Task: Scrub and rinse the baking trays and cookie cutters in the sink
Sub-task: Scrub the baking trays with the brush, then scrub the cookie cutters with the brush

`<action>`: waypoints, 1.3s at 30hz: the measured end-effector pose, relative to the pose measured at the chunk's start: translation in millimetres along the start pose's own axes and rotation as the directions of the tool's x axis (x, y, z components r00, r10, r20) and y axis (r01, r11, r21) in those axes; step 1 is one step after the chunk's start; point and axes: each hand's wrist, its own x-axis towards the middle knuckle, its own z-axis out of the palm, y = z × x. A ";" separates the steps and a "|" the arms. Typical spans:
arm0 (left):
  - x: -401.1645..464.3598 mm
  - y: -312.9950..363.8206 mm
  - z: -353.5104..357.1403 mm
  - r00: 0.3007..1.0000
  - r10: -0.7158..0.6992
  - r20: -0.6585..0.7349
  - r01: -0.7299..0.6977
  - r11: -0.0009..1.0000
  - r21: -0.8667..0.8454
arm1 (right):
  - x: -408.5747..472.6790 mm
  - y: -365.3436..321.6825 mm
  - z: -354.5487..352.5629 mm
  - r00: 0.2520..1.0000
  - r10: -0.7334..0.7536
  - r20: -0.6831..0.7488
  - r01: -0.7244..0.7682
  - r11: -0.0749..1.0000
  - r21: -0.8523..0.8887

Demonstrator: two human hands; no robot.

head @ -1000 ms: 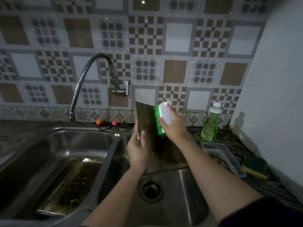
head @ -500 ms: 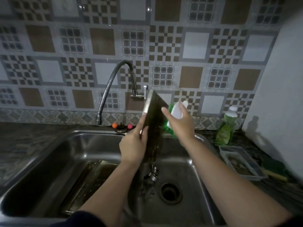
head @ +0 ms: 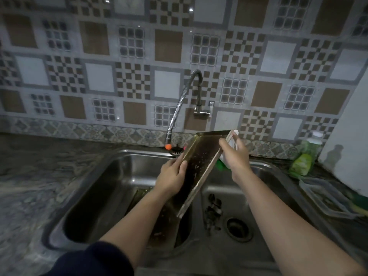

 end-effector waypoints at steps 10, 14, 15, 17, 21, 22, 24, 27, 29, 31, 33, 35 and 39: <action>-19.4 -122.0 -26.3 0.909 -0.344 0.235 0.338 0.939 0.066 | -24.9 50.0 63.1 0.999 0.047 -0.019 -0.050 0.976 -0.210; -34.3 -153.4 -24.6 0.807 -0.503 0.310 0.467 0.864 0.186 | -23.4 63.4 55.6 0.999 -0.006 -0.053 -0.017 0.903 -0.430; -37.2 -156.9 -22.1 0.780 -0.530 0.331 0.488 0.848 0.207 | -23.5 67.0 52.4 0.999 -0.008 -0.045 -0.014 0.886 -0.463; -40.3 -161.7 -14.5 0.731 -0.580 0.360 0.514 0.815 0.268 | -24.5 75.4 47.3 1.000 0.000 -0.026 -0.013 0.867 -0.497; -38.8 -166.6 -0.9 0.629 -0.660 0.410 0.543 0.751 0.377 | -28.2 91.9 37.4 1.000 -0.022 0.005 0.021 0.843 -0.537; -37.0 -167.3 0.8 0.602 -0.671 0.433 0.554 0.741 0.379 | -28.9 95.1 34.9 0.999 -0.032 0.010 0.032 0.839 -0.542; -33.5 -167.8 2.3 0.563 -0.689 0.456 0.577 0.723 0.380 | -29.3 101.8 29.3 0.999 -0.043 0.016 0.045 0.833 -0.551; -30.6 -169.3 3.2 0.532 -0.710 0.461 0.573 0.703 0.422 | -29.0 109.2 21.9 0.999 -0.034 0.031 0.046 0.828 -0.560; -31.1 -168.4 2.0 0.533 -0.712 0.458 0.528 0.702 0.478 | -28.9 112.1 18.6 0.999 -0.029 0.041 0.047 0.826 -0.562; -31.7 -164.6 -0.7 0.541 -0.708 0.454 0.493 0.705 0.510 | -28.7 113.5 16.1 0.998 -0.030 0.048 0.052 0.825 -0.563; -30.3 -160.6 -1.5 0.546 -0.713 0.440 0.463 0.694 0.551 | -27.8 113.9 14.2 0.998 -0.026 0.050 0.050 0.824 -0.565; -26.3 -154.8 0.3 0.572 -0.713 0.406 0.443 0.685 0.579 | -26.9 113.1 12.3 0.999 -0.019 0.045 0.041 0.822 -0.568; -9.4 -121.0 14.4 0.728 -0.613 0.308 0.409 0.748 0.523 | -25.3 107.3 3.4 0.998 -0.033 0.050 0.055 0.829 -0.557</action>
